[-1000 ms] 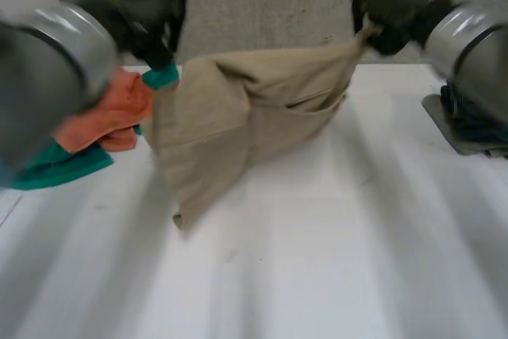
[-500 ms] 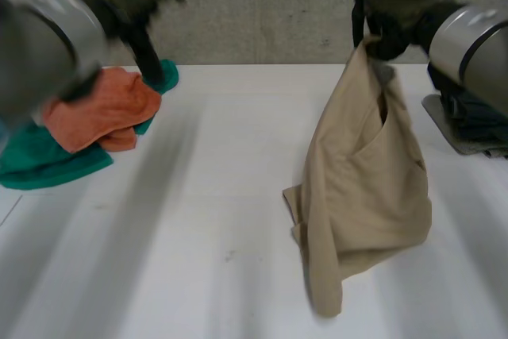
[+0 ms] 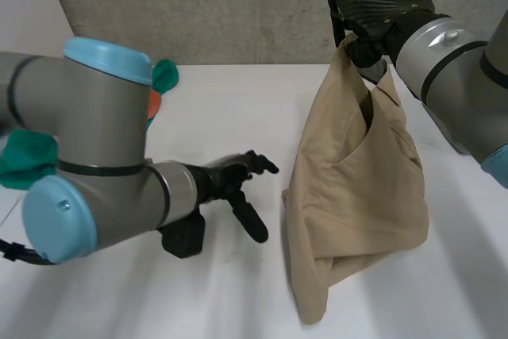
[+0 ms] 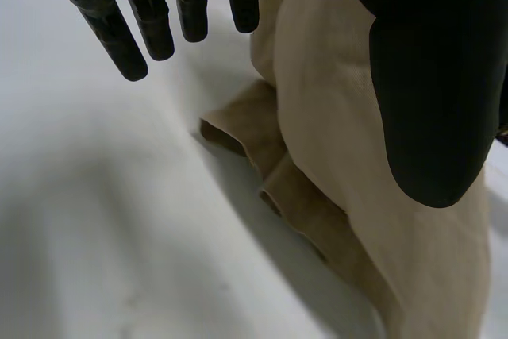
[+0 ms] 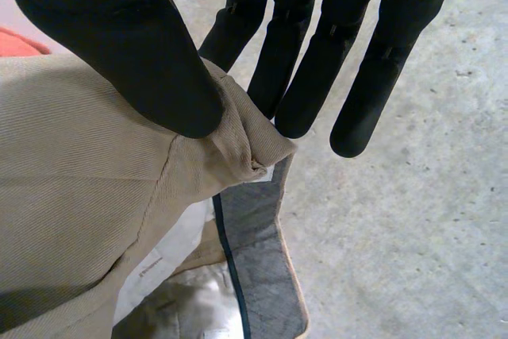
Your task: Fold the laundry.
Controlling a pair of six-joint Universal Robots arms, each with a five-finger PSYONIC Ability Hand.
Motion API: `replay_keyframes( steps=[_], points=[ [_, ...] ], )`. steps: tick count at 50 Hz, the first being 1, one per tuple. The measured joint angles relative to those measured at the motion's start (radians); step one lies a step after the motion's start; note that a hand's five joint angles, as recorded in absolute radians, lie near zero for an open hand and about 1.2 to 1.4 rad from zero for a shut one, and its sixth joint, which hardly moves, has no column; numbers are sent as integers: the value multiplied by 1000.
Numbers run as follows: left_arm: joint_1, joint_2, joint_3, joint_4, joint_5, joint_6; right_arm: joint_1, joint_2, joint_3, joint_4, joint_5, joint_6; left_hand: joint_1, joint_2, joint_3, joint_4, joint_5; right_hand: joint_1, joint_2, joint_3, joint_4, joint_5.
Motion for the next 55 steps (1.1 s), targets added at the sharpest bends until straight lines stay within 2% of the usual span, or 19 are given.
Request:
replay_keyframes(
  steps=[10, 16, 24, 25, 30, 33, 34, 35, 36, 37, 41, 44, 47, 49, 55],
  points=[
    [-72, -38, 38, -2, 54, -169, 48, 0, 33, -25, 65, -23, 0, 0, 0, 0, 0, 0, 0, 0, 0, 0],
    [-116, -37, 64, 12, 33, -228, 70, -14, 63, -48, 84, -37, 0, 0, 0, 0, 0, 0, 0, 0, 0, 0],
    [-176, -118, 153, 34, -88, -231, 79, -49, 84, -77, 95, -24, 0, 0, 0, 0, 0, 0, 0, 0, 0, 0],
    [-194, -156, 185, 26, -126, -224, 76, -59, 85, -84, 96, -14, 0, 0, 0, 0, 0, 0, 0, 0, 0, 0],
    [-230, -232, 239, -3, -206, -202, 58, -79, 84, -97, 96, 11, 37, 25, 17, 24, 8, 13, 0, 0, 0, 0],
    [-242, -259, 254, -15, -264, -174, 42, -90, 85, -106, 95, 23, 321, 295, 289, 304, 275, 13, 0, 0, 0, 0],
    [-243, -263, 256, -16, -292, -157, 38, -92, 85, -108, 95, 25, 321, 295, 289, 304, 275, 13, 0, 0, 0, 0],
    [-242, -262, 255, -15, -314, -141, 28, -97, 88, -112, 94, 29, 784, 759, 731, 748, 714, 15, 0, 0, 0, 0],
    [-240, -260, 254, -14, -331, -128, 25, -99, 90, -113, 94, 30, 837, 807, 795, 797, 764, 15, 0, 0, 0, 0],
    [-235, -252, 250, -9, -357, -105, 19, -102, 93, -115, 93, 31, 969, 937, 925, 944, 909, 15, 0, 0, 0, 0],
    [-204, -198, 233, 11, -430, -9, 3, -111, 108, -118, 91, 29, 972, 991, 981, 998, 940, 15, 0, 0, 0, 0],
    [-163, -124, 217, 29, -452, 90, -11, -120, 121, -117, 87, 22, 972, 991, 981, 998, 940, 15, 0, 0, 0, 0],
    [-110, -37, 205, 44, -447, 196, -27, -129, 132, -116, 77, 11, 972, 991, 981, 998, 940, 15, 0, 0, 0, 0],
    [-54, 54, 201, 54, -430, 297, -45, -138, 137, -113, 60, -1, 972, 991, 981, 998, 940, 15, 0, 0, 0, 0],
    [45, 278, 224, 74, -371, 525, -83, -170, 140, -102, 18, -22, 972, 991, 981, 1002, 939, 15, 0, 0, 0, 0]
  ],
)
